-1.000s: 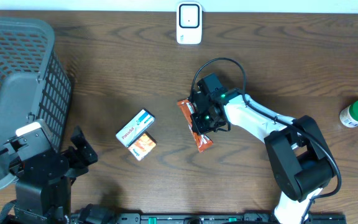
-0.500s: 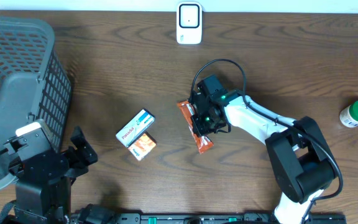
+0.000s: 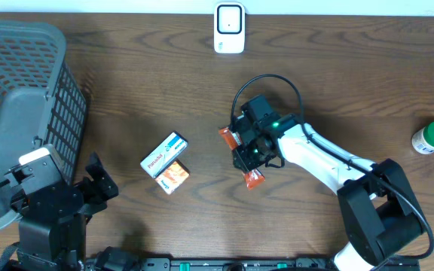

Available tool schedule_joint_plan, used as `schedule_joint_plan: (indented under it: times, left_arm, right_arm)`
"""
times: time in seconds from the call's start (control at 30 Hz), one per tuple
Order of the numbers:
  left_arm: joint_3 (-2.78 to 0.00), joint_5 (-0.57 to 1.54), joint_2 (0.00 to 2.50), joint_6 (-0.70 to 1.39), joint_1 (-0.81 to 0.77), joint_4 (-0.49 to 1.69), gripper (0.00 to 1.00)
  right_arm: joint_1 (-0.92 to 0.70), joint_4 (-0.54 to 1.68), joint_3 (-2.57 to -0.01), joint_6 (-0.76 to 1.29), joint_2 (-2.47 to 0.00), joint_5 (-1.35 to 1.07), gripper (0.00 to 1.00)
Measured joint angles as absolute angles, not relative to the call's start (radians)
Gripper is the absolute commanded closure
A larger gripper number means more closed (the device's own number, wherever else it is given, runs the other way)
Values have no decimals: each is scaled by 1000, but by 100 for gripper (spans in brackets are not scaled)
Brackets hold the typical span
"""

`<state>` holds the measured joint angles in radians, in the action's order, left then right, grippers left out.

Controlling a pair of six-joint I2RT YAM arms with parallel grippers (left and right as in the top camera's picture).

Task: Scan the item barcode
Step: 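Lift the TOP bar with its barcode facing down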

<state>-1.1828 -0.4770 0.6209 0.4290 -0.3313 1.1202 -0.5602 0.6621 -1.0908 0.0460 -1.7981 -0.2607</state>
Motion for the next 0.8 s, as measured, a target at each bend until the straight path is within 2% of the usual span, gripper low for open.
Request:
schedule_joint_plan:
  times: [0.13, 0.3, 0.43, 0.6, 0.67, 0.8]
  left_arm:
    - [-1183, -477, 621, 429, -331, 1120, 2]
    - [-1183, -477, 621, 429, -331, 1120, 2]
    - [-1183, -477, 621, 429, -331, 1120, 2]
    - [-1183, -477, 621, 429, -331, 1120, 2]
    - [-1183, -477, 621, 429, -331, 1120, 2]
    - [-1183, -477, 621, 429, -331, 1120, 2]
  right_arm:
    - [-568, 669, -1091, 41, -1803, -259, 34]
    - [-557, 707, -1084, 41, -1804, -256, 39]
    - [-545, 670, -1028, 49, -1804, -253, 46]
    - [-541, 568, -978, 75, -1781, -262, 48]
    - [-541, 534, -967, 79, -1778, -274, 58]
    - [-540, 518, -958, 88, -1779, -281, 95]
